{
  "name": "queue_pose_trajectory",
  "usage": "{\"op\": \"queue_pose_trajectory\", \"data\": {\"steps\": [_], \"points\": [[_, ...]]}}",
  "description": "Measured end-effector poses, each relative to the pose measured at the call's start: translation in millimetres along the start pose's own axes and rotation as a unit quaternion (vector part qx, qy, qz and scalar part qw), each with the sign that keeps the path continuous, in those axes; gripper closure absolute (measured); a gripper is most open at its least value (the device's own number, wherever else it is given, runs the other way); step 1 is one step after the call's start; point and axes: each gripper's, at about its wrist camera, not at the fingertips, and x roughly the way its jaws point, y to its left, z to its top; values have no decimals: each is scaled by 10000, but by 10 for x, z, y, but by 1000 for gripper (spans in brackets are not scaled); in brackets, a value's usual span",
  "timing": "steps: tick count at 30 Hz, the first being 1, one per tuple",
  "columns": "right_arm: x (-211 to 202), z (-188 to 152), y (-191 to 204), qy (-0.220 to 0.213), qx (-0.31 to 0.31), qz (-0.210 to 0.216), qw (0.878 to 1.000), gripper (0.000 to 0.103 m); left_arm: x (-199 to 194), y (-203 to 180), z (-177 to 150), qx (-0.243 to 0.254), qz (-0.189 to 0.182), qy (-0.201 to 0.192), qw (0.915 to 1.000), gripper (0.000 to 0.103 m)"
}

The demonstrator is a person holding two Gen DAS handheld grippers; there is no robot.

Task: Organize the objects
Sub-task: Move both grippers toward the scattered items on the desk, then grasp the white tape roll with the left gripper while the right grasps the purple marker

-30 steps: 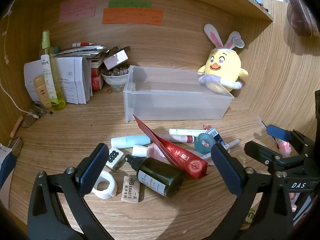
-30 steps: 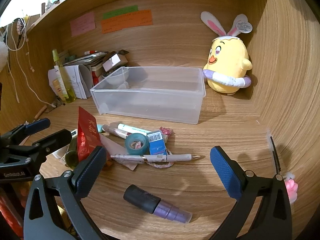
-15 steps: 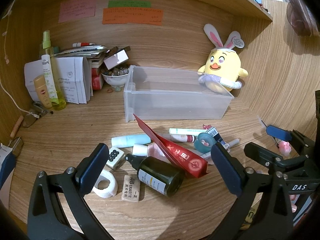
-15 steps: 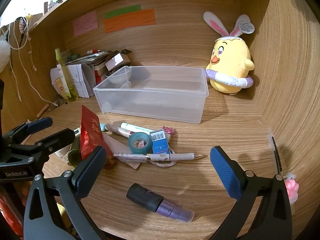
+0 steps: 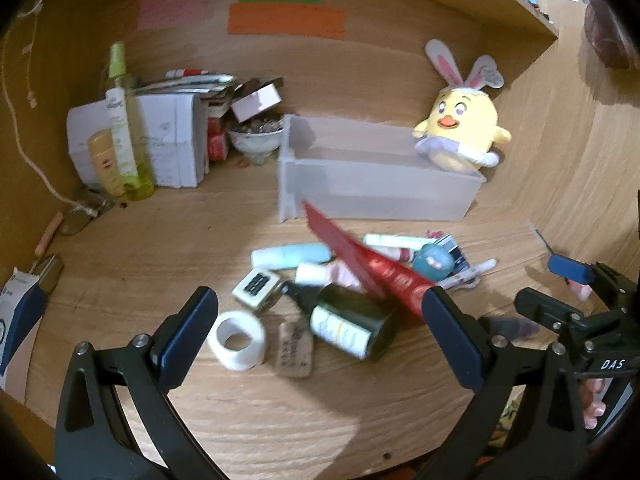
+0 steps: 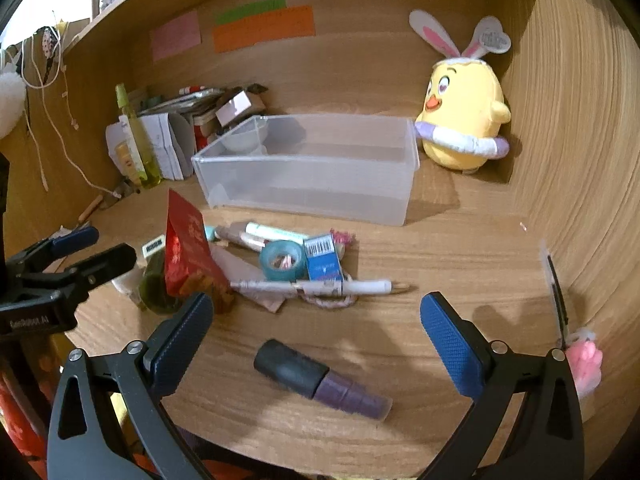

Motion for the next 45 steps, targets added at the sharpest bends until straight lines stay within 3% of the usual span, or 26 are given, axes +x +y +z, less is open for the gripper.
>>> {"op": "queue_pose_trajectory", "data": {"steps": [12,18,20,22,25,35,39,40,45], "points": [[115,-266,-110,485,96,145,9987,0,173,295,-277,-136,315,560,9978,0],[154,-358,-91,546,-47,77,9985,1,159,484,-302,-447,405,469,9971,0],[173,-364,-82,551,-106,63,9984,5,155,525,-300,-502,409,458,9969,0],[201,-365,-76,594,-153,90,9981,17,147,557,-304,-535,436,438,9967,2],[239,-360,-71,652,-181,139,9976,29,165,573,-302,-524,451,466,9965,16],[299,-352,6,620,-410,218,9970,63,343,627,-309,-630,405,604,9954,36],[308,-342,2,596,-407,212,9972,79,365,610,-298,-596,392,571,9958,55],[311,-340,-10,588,-375,221,9973,79,371,605,-295,-583,389,570,9959,63],[303,-334,-14,512,-343,183,9979,79,350,566,-259,-544,336,485,9968,63]]}}
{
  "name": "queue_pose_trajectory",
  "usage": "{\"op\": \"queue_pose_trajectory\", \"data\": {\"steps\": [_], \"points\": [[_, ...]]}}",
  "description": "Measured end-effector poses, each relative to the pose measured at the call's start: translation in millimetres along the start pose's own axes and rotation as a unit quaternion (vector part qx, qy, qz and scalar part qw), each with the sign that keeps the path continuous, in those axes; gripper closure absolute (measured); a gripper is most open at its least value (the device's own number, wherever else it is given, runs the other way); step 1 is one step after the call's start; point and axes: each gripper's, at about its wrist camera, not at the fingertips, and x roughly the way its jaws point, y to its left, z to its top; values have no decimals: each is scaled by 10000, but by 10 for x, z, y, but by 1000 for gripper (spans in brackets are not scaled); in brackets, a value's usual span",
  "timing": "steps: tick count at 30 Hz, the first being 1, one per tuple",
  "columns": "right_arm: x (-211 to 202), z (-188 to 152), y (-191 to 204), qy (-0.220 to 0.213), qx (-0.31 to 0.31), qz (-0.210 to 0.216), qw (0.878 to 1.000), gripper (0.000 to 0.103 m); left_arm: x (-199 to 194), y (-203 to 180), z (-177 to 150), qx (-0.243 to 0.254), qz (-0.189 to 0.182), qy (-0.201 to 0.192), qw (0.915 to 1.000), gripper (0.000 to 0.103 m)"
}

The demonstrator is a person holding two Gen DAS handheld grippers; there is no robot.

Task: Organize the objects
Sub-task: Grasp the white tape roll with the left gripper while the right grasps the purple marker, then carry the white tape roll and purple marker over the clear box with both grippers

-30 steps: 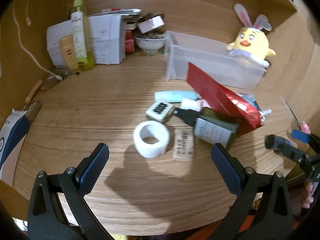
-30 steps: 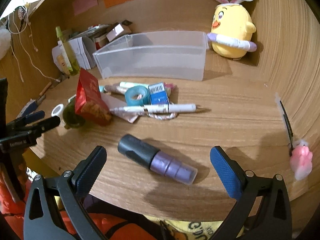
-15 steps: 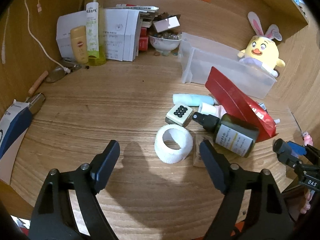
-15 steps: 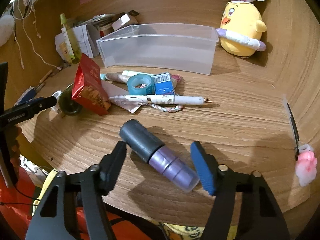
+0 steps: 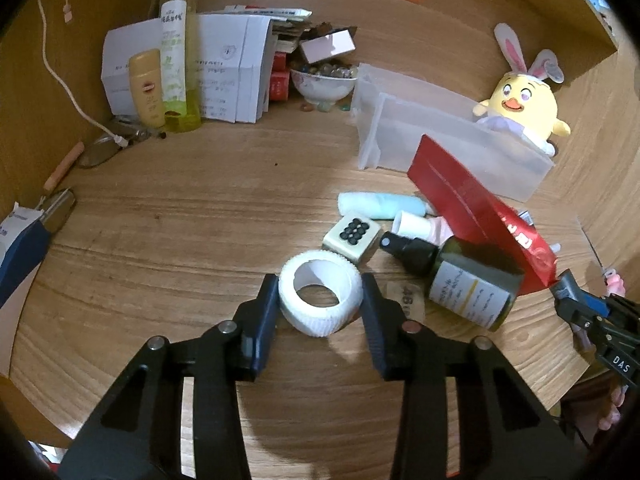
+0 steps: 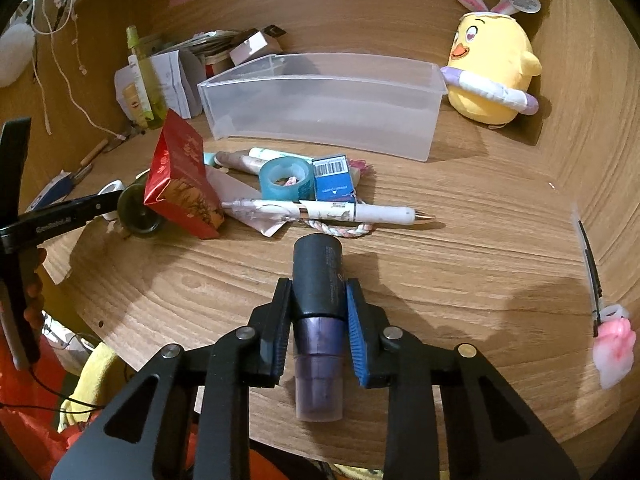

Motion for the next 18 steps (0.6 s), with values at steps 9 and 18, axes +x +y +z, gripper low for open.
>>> {"op": "queue_pose_trajectory", "data": {"steps": [9,18], "points": [[-137,190,-47,-370,84,-1,9993,79,-231,-192,216,175,-285,-424,9985,63],[-273,524,-100,-878,60,-89,9961,79,-358,-384,516,325,-582,-779,9947,63]]}}
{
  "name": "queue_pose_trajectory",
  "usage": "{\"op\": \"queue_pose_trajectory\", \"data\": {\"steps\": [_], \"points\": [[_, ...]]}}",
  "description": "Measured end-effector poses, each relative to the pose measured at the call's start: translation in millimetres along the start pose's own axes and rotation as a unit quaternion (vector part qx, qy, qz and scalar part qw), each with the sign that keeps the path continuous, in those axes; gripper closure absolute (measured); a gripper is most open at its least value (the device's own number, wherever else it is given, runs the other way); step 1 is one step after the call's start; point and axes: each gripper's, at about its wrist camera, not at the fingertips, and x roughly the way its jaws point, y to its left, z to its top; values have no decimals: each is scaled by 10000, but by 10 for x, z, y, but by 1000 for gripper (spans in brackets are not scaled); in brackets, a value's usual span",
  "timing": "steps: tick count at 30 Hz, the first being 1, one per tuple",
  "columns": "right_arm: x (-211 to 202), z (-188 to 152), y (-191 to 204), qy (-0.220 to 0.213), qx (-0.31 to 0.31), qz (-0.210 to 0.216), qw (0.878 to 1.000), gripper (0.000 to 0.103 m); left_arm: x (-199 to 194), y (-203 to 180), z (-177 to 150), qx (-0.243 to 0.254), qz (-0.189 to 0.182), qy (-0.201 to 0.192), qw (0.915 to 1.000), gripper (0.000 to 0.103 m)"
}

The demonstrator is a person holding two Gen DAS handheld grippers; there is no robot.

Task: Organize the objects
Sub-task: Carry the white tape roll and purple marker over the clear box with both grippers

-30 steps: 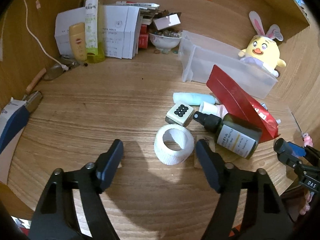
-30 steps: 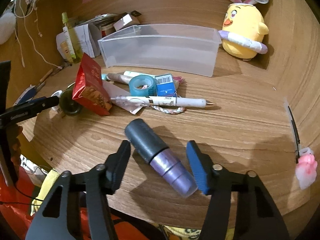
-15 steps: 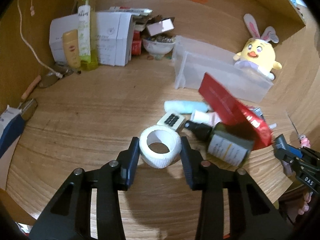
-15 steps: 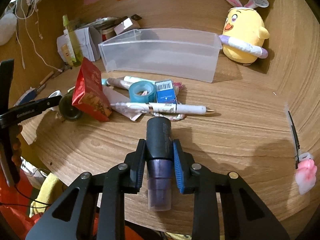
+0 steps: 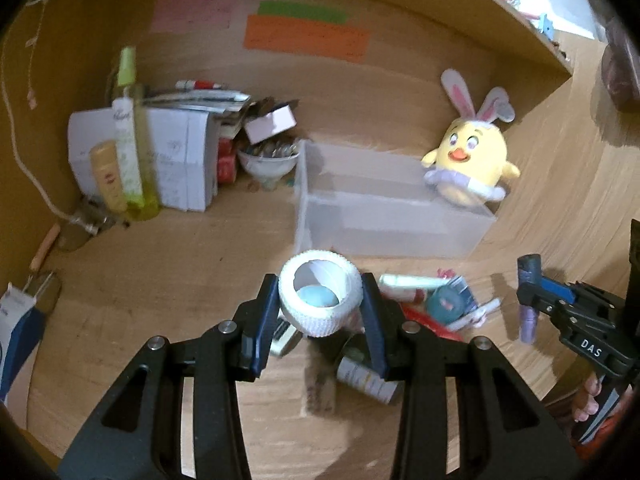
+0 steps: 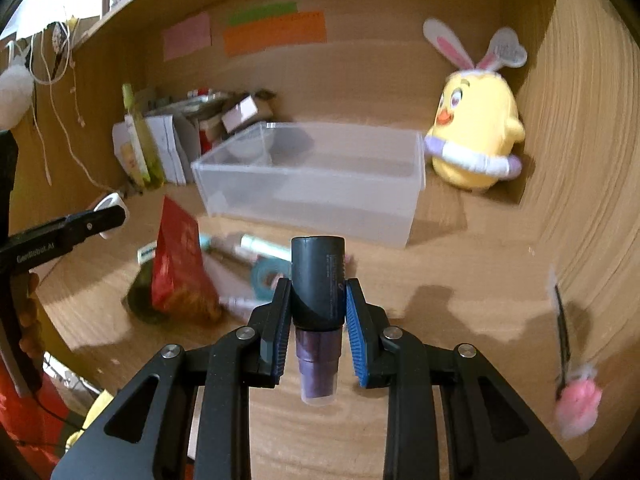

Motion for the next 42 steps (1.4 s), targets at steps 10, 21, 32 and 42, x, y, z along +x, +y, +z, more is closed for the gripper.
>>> {"op": "queue_pose_trajectory", "data": {"steps": [10,21,32,42], "points": [[13,424,-73,-427,-39,-56,9991,79,117,-113,353,165,-161,-110,9997,63],[160,842,-185,-678,-55,-51,9977,79,316,-132,710,170,-169,-46,9997,63],[313,1179,-264,-786,-153,-95,9967,79,590,-194,1058,230,-261,109,9993,63],[667,1299,-338,-507,-267,-214,9981,79,1050,-232,1250,268,-382,600,9971,63]]}}
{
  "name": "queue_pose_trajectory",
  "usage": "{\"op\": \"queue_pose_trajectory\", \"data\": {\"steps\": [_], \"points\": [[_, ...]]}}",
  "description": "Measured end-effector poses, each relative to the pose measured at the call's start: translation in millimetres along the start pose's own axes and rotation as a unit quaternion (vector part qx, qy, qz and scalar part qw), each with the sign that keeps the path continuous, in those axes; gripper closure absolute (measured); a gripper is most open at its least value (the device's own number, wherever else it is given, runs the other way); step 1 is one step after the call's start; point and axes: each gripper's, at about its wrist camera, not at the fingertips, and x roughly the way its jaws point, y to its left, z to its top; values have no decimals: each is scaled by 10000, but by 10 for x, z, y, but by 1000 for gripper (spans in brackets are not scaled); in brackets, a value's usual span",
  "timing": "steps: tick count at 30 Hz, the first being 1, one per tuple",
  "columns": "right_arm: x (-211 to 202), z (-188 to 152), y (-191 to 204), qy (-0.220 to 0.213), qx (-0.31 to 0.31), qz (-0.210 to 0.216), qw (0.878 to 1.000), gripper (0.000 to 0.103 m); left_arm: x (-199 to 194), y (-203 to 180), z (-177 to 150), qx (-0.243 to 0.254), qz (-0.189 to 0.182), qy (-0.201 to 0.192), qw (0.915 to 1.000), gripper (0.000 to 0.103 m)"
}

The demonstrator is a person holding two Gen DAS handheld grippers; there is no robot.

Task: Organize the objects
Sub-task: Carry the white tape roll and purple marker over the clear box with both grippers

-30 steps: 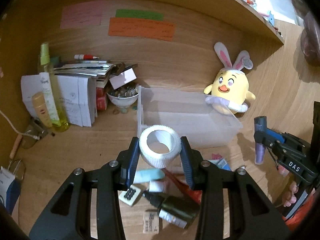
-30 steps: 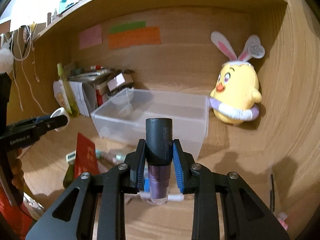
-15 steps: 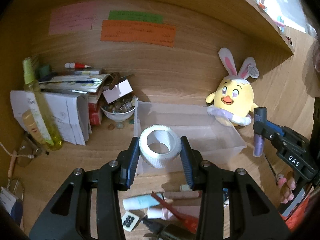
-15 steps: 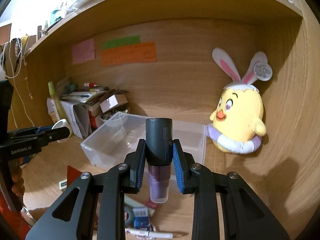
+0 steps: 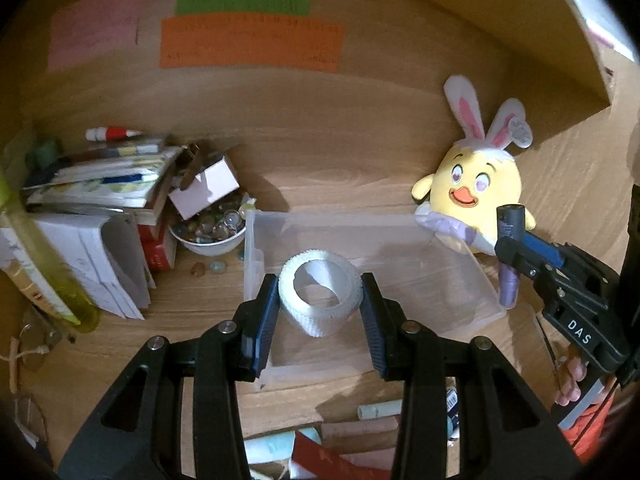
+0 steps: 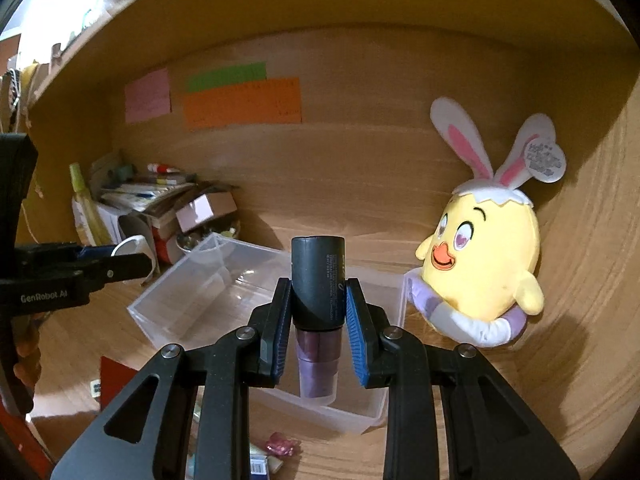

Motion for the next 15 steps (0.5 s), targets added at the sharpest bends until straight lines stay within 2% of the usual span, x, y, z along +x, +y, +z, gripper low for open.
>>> {"op": "queue_pose_trajectory", "data": {"steps": [10,15], "points": [[470,-68,-28,525,-87,-41,9986,79,487,64,62,94,-109,701,9974,63],[712,-166,-10,884,-125,14,9960,79,682,54,96,287,96,938,9951,63]]}}
